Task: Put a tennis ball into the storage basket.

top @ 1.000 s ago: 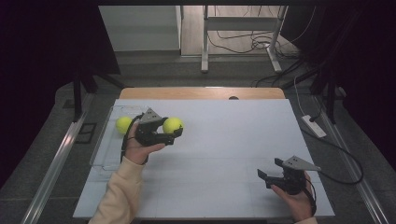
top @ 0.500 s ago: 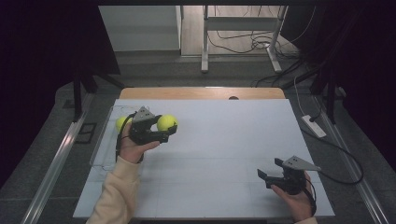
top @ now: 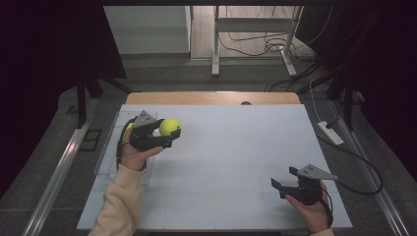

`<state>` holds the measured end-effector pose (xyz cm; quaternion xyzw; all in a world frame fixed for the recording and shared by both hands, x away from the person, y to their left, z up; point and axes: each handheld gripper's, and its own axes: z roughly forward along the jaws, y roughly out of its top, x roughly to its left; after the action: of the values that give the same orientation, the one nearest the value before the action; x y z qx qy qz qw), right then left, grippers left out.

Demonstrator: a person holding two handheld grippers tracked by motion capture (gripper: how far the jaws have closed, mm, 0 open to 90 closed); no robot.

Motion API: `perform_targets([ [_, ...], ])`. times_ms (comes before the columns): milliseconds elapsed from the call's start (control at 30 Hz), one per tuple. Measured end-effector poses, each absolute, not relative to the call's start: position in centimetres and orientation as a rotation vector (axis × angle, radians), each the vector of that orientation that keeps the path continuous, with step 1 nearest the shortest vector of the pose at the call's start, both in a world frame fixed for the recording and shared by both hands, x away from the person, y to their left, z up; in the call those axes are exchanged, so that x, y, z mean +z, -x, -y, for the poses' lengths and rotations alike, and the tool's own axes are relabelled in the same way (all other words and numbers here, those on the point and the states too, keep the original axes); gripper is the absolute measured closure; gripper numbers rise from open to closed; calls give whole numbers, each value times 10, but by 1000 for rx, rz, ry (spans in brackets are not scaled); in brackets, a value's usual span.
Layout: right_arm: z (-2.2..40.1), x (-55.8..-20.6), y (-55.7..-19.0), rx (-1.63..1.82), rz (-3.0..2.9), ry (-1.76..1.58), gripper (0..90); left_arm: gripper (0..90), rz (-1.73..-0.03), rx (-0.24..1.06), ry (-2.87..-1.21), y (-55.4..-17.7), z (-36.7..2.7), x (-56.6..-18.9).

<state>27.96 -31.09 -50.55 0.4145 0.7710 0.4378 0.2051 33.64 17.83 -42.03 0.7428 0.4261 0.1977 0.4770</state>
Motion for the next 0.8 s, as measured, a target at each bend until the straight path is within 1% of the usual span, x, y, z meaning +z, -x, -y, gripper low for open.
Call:
perform_targets([
  [800, 311, -505, -280, 1220, -2150, -1155, 141, 270, -1107, 529, -1767, -336, -200, -419],
])
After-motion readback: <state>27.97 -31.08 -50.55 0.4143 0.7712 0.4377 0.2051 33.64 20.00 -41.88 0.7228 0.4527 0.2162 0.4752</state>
